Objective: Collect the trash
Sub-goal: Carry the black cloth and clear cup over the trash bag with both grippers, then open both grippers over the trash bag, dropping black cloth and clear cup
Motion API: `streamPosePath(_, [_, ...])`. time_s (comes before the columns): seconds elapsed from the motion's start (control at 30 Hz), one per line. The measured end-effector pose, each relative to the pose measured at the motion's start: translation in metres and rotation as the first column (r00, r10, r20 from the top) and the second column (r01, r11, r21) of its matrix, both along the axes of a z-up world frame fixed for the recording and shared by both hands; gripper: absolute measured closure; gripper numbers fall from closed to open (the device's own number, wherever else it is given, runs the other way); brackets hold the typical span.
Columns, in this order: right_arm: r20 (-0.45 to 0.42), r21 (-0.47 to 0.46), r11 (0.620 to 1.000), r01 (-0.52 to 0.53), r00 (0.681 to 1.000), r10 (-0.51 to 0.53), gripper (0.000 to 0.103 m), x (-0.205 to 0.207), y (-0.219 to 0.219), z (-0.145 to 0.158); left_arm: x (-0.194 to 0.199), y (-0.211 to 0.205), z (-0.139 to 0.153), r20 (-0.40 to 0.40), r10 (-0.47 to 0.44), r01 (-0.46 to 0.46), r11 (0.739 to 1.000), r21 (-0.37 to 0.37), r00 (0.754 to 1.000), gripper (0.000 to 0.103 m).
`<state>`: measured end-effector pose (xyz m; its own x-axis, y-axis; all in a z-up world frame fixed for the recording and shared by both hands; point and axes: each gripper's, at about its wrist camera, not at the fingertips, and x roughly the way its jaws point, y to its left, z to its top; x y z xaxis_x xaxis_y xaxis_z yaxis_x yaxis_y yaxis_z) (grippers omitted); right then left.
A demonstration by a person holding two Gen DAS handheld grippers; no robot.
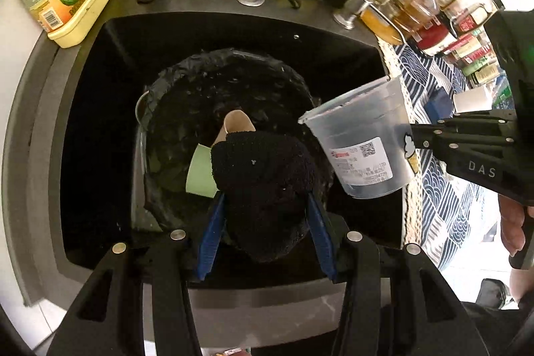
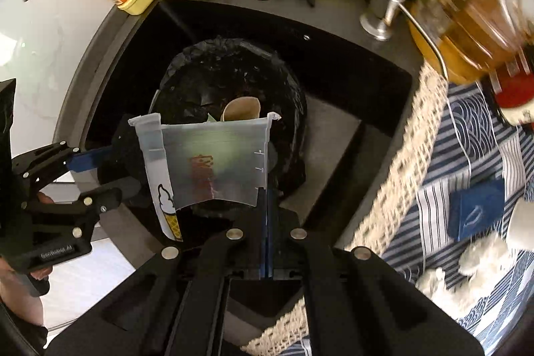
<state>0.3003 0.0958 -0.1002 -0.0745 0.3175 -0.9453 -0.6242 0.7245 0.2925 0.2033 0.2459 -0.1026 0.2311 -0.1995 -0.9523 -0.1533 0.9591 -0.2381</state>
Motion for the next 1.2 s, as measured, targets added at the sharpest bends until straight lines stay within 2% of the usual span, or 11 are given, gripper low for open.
streamPosePath(0.23, [-0.021,-0.012,1.000,0.000,1.000,0.000,0.101,0.014,0.020,-0.006,0.015,0.017,-0.012,-0.020,0.021,-0.021,1.000,0.000,1.000,0.055])
streamPosePath(0.3, [-0.038,-0.007,1.000,0.002,0.999,-0.002,0.094,0.017,0.021,-0.009,0.018,0.020,-0.015,-0.026,0.027,-0.027,1.000,-0.001,0.999,0.055])
streamPosePath(0.37, [-0.040,-0.012,1.000,0.007,0.999,-0.008,0.094,0.021,0.023,-0.012,0.021,0.022,-0.016,-0.026,0.033,-0.033,0.999,-0.004,0.999,0.050])
streamPosePath(0.47, [-0.050,-0.012,1.000,0.008,0.999,-0.008,0.094,0.024,0.024,-0.015,0.024,0.024,-0.018,-0.030,0.032,-0.033,0.999,-0.002,0.999,0.049])
streamPosePath(0.77, [-0.048,0.000,0.999,0.040,0.998,-0.040,0.087,0.019,0.002,-0.008,0.024,0.017,-0.015,-0.025,0.022,-0.022,1.000,0.003,0.999,0.049])
streamPosePath(0.87, [-0.041,0.016,0.997,0.070,0.997,-0.069,0.080,0.017,-0.011,-0.001,0.021,0.011,-0.010,-0.016,0.013,-0.013,1.000,0.010,1.000,0.048])
streamPosePath(0.97, [-0.031,0.032,0.995,0.096,0.995,-0.095,0.078,0.012,-0.027,0.008,0.016,0.004,-0.003,-0.005,0.002,-0.002,1.000,0.013,1.000,0.047])
streamPosePath(1.07, [-0.011,0.032,0.993,0.114,0.993,-0.114,0.068,0.008,-0.041,0.014,0.012,-0.004,0.003,0.002,-0.012,0.012,1.000,-0.001,1.000,0.047])
streamPosePath(1.13, [0.005,0.039,0.991,0.131,0.991,-0.131,0.067,0.006,-0.053,0.021,0.010,-0.010,0.008,0.008,-0.027,0.027,1.000,0.011,1.000,0.047])
streamPosePath(1.2, [0.018,0.043,0.987,0.152,0.988,-0.153,0.060,0.005,-0.064,0.027,0.007,-0.015,0.012,0.014,-0.037,0.037,0.999,0.011,0.999,0.047])
